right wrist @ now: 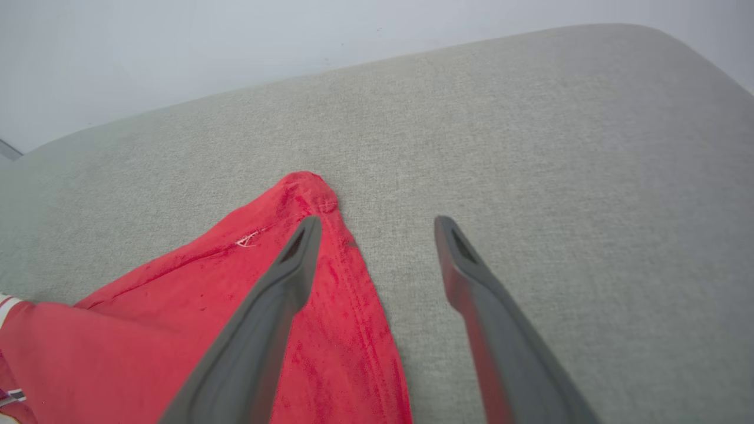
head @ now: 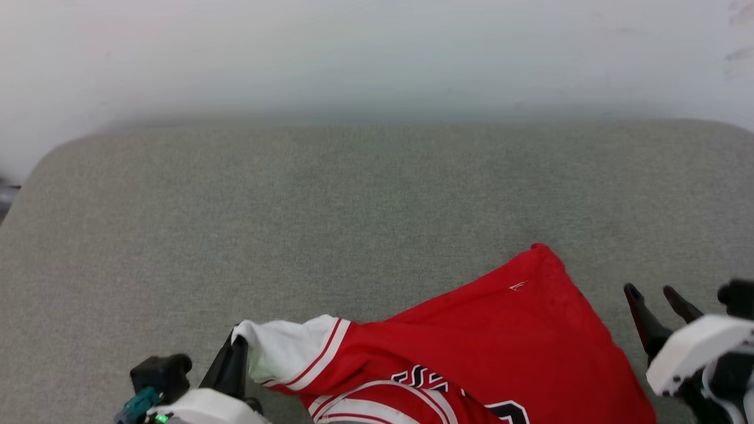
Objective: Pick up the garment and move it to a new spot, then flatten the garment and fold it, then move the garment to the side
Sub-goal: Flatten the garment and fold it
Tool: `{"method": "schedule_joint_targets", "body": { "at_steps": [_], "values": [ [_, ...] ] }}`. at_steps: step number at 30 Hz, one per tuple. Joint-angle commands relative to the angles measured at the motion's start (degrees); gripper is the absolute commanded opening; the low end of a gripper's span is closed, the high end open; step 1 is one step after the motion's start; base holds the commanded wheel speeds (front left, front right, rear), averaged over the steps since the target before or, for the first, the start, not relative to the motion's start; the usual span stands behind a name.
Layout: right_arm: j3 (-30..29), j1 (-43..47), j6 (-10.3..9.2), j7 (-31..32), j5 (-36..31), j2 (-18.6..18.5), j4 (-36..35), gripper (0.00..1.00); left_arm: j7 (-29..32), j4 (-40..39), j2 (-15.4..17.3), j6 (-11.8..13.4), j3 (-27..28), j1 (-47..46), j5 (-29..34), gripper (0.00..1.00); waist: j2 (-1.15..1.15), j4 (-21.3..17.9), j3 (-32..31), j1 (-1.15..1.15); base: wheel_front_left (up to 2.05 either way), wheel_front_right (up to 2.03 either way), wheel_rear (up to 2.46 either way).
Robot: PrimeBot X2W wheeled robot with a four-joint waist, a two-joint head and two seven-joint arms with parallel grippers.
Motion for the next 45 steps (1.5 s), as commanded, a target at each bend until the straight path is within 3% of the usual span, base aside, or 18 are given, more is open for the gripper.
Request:
{"method": "schedule_joint_targets", "body": {
  "at_steps": [1, 5, 10, 18, 23, 24, 25, 26, 32, 38, 45],
  "values": [
    [1.45, -4.08, -0.02, 1.99, 1.37, -1.44, 3.04, 1.0, -0.33, -0.43, -0.21, 0.14, -0.43, -1.74, 0.58, 0.0, 0.0, 0.93, 2.38, 0.0, 0.0, 0.0, 0.0],
    [6.02, -13.62, -0.02, 11.22, 3.87, -5.59, 10.3, 1.0, -0.99, -0.74, -0.9, -0.29, -1.63, -4.41, 1.01, 0.0, 0.0, 2.64, 5.58, 0.0, 0.0, 0.0, 0.0],
    [14.02, -22.95, -0.01, 22.05, 6.56, -10.36, 14.3, 1.0, -2.12, -0.98, -1.59, -0.84, -2.92, -7.44, 1.34, 0.0, 0.0, 4.92, 9.3, 0.0, 0.0, 0.0, 0.0],
    [26.12, -31.96, -0.02, 28.74, 9.12, -14.5, 18.57, 1.0, -3.68, 0.08, -2.68, -1.25, -4.53, -11.17, 1.27, 0.0, 0.0, 7.49, 14.26, 0.0, 0.0, 0.0, 0.0],
    [33.44, -31.23, -0.01, 32.46, 13.05, -14.59, 24.19, 1.0, -4.46, 1.38, -3.12, -1.62, -5.27, -12.6, 0.99, 0.0, 0.0, 8.48, 15.59, 0.0, 0.0, 0.0, 0.0],
    [34.59, -30.86, 0.0, 33.32, 14.02, -14.47, 25.18, 0.82, -4.59, 1.65, -3.16, -1.64, -5.35, -12.75, 0.92, 0.0, 0.0, 8.55, 15.68, 0.0, 0.0, 0.0, 0.0],
    [35.79, -30.62, 0.07, 34.03, 14.98, -14.41, 26.01, 0.16, -4.72, 1.88, -3.21, -1.71, -5.38, -12.83, 0.83, 0.0, 0.0, 8.62, 15.77, 0.0, 0.0, 0.0, 0.0],
    [36.56, -30.46, 0.07, 34.66, 16.15, -14.32, 26.79, 0.0, -4.81, 2.14, -3.27, -1.76, -5.41, -12.97, 0.71, 0.0, 0.0, 8.65, 15.8, 0.0, 0.0, 0.0, 0.0],
    [38.29, -34.44, 0.04, 31.35, 19.54, -16.13, 27.33, 0.0, -5.5, 3.24, -2.82, -1.67, -4.71, -13.72, 0.56, 0.0, 0.0, 8.25, 14.35, 0.0, 0.0, 0.0, 0.0],
    [37.83, -39.81, -0.05, 22.88, 19.59, -17.49, 26.61, 0.0, -5.62, 3.19, -0.81, -0.34, -2.14, -16.51, 0.38, 0.0, 0.0, 6.54, 10.76, 0.0, 0.0, 0.0, 0.0],
    [33.9, -46.38, -0.05, 12.19, 14.76, -15.44, 30.35, 0.0, -0.89, 3.57, 2.28, -0.21, -0.09, -28.76, -0.81, 0.0, 0.0, 3.4, 8.87, 0.0, 0.0, 0.0, 0.0]
  ]
}}
